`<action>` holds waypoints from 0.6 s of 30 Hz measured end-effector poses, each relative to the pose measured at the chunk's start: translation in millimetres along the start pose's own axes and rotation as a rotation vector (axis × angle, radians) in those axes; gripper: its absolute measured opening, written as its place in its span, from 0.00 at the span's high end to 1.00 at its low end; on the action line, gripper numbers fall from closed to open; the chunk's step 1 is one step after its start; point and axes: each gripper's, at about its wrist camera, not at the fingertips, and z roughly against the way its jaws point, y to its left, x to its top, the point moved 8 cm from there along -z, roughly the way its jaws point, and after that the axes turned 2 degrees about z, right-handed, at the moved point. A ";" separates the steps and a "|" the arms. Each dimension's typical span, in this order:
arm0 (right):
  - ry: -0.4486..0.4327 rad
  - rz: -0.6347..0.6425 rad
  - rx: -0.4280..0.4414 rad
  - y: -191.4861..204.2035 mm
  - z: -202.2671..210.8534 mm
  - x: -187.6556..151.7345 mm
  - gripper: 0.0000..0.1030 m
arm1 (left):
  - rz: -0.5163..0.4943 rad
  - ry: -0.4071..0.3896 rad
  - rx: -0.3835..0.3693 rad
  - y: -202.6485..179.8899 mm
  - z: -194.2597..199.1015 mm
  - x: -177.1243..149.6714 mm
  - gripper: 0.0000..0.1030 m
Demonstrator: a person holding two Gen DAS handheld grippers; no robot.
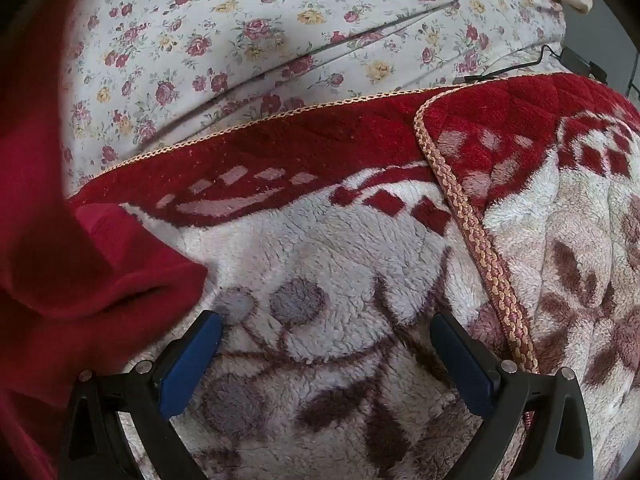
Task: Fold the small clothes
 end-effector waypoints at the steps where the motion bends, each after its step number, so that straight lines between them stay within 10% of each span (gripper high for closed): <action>1: 0.000 0.001 -0.001 -0.1 0.0 0.0 0.00 | 0.001 0.000 -0.001 0.0 0.0 0.0 0.10; 18: 0.000 0.001 -0.002 -2.0 -1.4 0.7 0.00 | -0.037 -0.006 -0.009 -8.9 27.8 -14.3 0.10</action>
